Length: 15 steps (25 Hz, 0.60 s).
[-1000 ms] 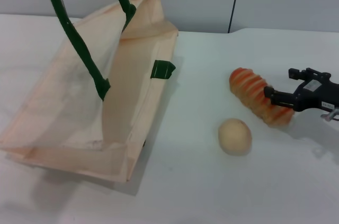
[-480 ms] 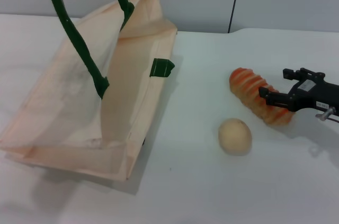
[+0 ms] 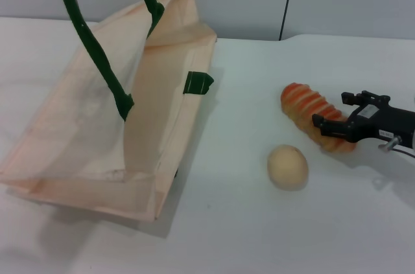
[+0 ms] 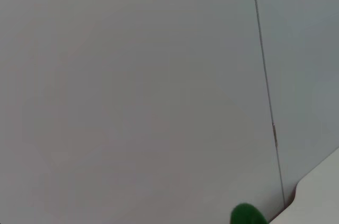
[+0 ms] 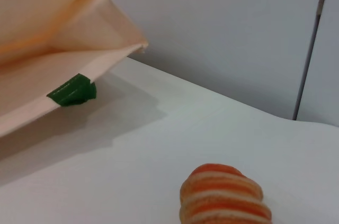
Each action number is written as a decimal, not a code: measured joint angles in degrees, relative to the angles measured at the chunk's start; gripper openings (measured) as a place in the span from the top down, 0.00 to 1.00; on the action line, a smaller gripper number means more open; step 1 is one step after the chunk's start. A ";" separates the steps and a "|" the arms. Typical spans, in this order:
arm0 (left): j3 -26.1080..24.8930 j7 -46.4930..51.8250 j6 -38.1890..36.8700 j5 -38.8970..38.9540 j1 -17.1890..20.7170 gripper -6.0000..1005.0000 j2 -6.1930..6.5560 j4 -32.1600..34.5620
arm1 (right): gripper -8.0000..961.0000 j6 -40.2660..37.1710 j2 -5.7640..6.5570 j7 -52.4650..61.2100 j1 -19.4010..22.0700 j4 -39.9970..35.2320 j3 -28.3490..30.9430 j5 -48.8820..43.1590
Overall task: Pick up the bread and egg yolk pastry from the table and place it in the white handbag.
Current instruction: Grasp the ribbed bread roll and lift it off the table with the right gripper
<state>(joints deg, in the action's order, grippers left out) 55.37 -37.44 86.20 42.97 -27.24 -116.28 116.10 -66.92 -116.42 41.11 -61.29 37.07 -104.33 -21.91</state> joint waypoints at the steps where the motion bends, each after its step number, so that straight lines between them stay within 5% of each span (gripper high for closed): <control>1: 0.00 0.00 0.00 -0.01 0.00 0.88 0.00 0.00 | 0.08 0.02 -0.02 0.00 0.04 -0.03 0.02 -0.02; 15: 0.00 0.00 0.02 -0.07 -0.05 0.88 -0.06 0.00 | 0.08 0.50 -0.21 0.45 0.81 -1.66 0.24 -0.87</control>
<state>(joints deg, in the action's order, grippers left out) 55.37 -37.44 86.21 42.90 -27.29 -116.34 116.10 -66.42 -116.63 41.56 -60.48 35.41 -104.09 -22.78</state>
